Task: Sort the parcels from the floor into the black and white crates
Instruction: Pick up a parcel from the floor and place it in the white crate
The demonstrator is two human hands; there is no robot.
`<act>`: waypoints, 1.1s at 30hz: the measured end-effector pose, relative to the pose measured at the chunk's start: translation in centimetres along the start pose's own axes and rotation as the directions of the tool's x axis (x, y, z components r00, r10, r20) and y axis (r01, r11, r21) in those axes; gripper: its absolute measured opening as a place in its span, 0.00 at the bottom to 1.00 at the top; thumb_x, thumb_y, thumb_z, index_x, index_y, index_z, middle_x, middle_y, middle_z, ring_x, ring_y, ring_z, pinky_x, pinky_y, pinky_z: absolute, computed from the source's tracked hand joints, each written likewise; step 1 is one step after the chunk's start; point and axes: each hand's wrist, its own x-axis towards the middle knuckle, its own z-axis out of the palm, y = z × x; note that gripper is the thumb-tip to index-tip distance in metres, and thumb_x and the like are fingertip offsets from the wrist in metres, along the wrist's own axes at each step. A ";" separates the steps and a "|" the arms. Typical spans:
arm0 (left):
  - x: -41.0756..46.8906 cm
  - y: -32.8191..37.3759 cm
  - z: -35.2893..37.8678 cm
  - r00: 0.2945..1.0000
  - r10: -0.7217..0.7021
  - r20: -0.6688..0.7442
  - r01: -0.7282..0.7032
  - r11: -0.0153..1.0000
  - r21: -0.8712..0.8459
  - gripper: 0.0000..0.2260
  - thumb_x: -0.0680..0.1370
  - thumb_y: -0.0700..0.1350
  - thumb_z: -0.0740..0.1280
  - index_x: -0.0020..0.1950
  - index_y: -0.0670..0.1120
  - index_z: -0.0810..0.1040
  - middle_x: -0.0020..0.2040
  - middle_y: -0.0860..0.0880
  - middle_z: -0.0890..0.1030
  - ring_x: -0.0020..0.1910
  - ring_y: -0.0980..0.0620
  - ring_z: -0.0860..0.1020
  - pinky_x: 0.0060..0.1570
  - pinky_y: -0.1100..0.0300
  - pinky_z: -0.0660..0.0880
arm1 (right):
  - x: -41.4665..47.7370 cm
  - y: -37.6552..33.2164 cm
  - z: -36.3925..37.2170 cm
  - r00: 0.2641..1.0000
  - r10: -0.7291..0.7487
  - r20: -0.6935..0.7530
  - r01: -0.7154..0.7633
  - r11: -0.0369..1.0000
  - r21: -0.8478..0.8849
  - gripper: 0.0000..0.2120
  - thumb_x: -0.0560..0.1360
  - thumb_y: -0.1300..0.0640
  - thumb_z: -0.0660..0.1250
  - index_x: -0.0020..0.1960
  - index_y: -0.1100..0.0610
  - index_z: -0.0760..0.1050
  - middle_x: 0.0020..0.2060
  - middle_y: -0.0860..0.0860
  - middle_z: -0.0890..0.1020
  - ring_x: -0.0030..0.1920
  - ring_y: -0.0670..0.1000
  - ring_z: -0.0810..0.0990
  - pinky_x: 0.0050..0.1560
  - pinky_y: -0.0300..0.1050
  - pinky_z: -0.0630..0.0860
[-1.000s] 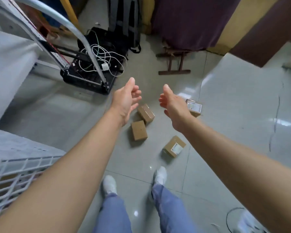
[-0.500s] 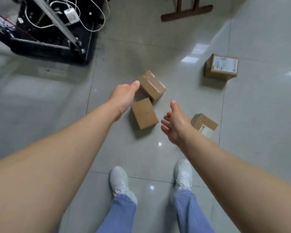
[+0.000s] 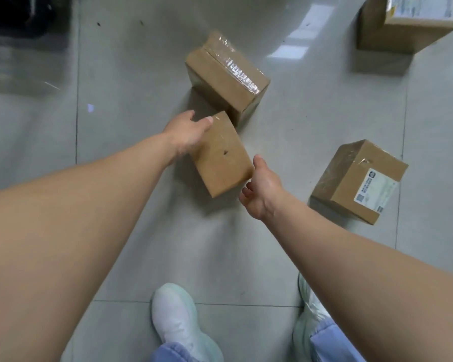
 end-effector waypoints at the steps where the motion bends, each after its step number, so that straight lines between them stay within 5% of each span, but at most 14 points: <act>1: 0.6 -0.3 0.5 1.000 -0.002 0.017 0.003 1.000 -0.004 0.30 0.80 0.56 0.60 0.77 0.43 0.59 0.76 0.45 0.62 0.74 0.46 0.62 0.71 0.56 0.58 | 0.5 0.0 0.1 1.000 0.008 0.015 -0.008 1.000 0.010 0.16 0.79 0.41 0.56 0.58 0.51 0.71 0.56 0.47 0.73 0.59 0.49 0.73 0.64 0.44 0.67; 5: -0.4 -0.5 1.2 0.999 -0.049 -0.005 0.048 0.995 -0.088 0.26 0.79 0.56 0.61 0.71 0.41 0.69 0.69 0.43 0.72 0.66 0.46 0.71 0.63 0.58 0.66 | 0.3 -0.6 0.0 1.000 0.012 0.023 -0.012 1.000 0.024 0.13 0.79 0.42 0.56 0.44 0.50 0.70 0.49 0.47 0.78 0.55 0.48 0.77 0.64 0.45 0.71; 10: -6.5 2.1 -1.9 0.994 -0.101 -0.030 0.091 0.965 -0.247 0.15 0.79 0.56 0.62 0.55 0.46 0.78 0.61 0.44 0.77 0.58 0.46 0.76 0.59 0.58 0.71 | -6.6 -2.8 -1.3 0.998 -0.068 0.010 0.068 0.995 -0.075 0.12 0.79 0.43 0.57 0.43 0.49 0.69 0.44 0.45 0.75 0.45 0.45 0.74 0.56 0.42 0.71; 15: -15.5 9.1 -9.3 0.982 -0.146 -0.121 0.095 0.930 -0.355 0.20 0.77 0.61 0.60 0.59 0.49 0.78 0.64 0.47 0.74 0.55 0.48 0.75 0.55 0.60 0.69 | -18.3 -8.3 -0.7 0.973 -0.214 0.081 0.225 0.959 -0.172 0.14 0.78 0.42 0.58 0.45 0.51 0.73 0.37 0.46 0.74 0.36 0.44 0.71 0.43 0.38 0.69; 21: -29.6 18.0 -20.1 0.960 -0.178 -0.215 0.019 0.811 -0.585 0.22 0.77 0.61 0.60 0.58 0.45 0.78 0.62 0.45 0.77 0.59 0.44 0.76 0.62 0.50 0.72 | -36.8 -15.3 1.2 0.904 -0.399 0.152 0.425 0.878 -0.220 0.21 0.76 0.38 0.59 0.59 0.53 0.75 0.56 0.50 0.79 0.56 0.52 0.77 0.48 0.44 0.71; 26: -43.2 23.3 -29.0 0.935 -0.163 -0.314 -0.131 0.665 -0.735 0.16 0.77 0.58 0.62 0.44 0.46 0.77 0.52 0.47 0.81 0.50 0.46 0.80 0.51 0.53 0.77 | -53.1 -18.1 2.8 0.803 -0.532 0.269 0.587 0.783 -0.206 0.18 0.75 0.37 0.59 0.49 0.51 0.75 0.51 0.49 0.80 0.49 0.49 0.79 0.41 0.43 0.72; 29: -51.4 25.2 -34.1 0.925 -0.164 -0.342 -0.192 0.575 -0.795 0.16 0.78 0.59 0.61 0.53 0.47 0.77 0.46 0.51 0.81 0.41 0.51 0.79 0.39 0.58 0.73 | -62.2 -18.1 4.1 0.731 -0.607 0.313 0.677 0.705 -0.213 0.19 0.74 0.35 0.59 0.49 0.50 0.74 0.47 0.45 0.78 0.45 0.45 0.76 0.45 0.44 0.70; 33: -60.9 25.5 -39.3 0.893 -0.187 -0.410 -0.274 0.497 -0.824 0.23 0.78 0.61 0.59 0.66 0.48 0.72 0.60 0.48 0.79 0.56 0.44 0.77 0.56 0.41 0.70 | -71.9 -16.6 5.9 0.641 -0.670 0.374 0.756 0.635 -0.159 0.17 0.72 0.35 0.60 0.46 0.49 0.71 0.43 0.44 0.75 0.44 0.45 0.75 0.48 0.45 0.69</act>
